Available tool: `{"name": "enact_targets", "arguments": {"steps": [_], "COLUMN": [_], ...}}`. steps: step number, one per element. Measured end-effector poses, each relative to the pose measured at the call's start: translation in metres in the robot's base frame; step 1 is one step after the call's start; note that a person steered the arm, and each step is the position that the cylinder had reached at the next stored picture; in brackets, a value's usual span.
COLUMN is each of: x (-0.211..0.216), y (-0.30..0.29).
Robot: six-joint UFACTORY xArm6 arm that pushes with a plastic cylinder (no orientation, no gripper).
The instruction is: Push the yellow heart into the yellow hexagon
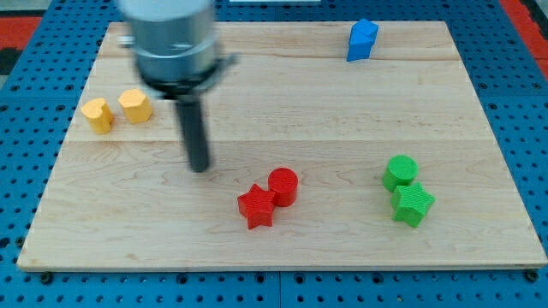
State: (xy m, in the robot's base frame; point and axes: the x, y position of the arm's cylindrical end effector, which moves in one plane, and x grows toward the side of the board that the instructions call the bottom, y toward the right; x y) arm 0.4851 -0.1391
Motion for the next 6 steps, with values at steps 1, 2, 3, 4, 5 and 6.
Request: {"name": "enact_targets", "arguments": {"steps": [1,2,3,4,5,6], "x": [-0.011,-0.045,-0.07,-0.084,-0.084,-0.09], "y": [-0.139,-0.165,-0.138,-0.117,-0.046,-0.005]}}
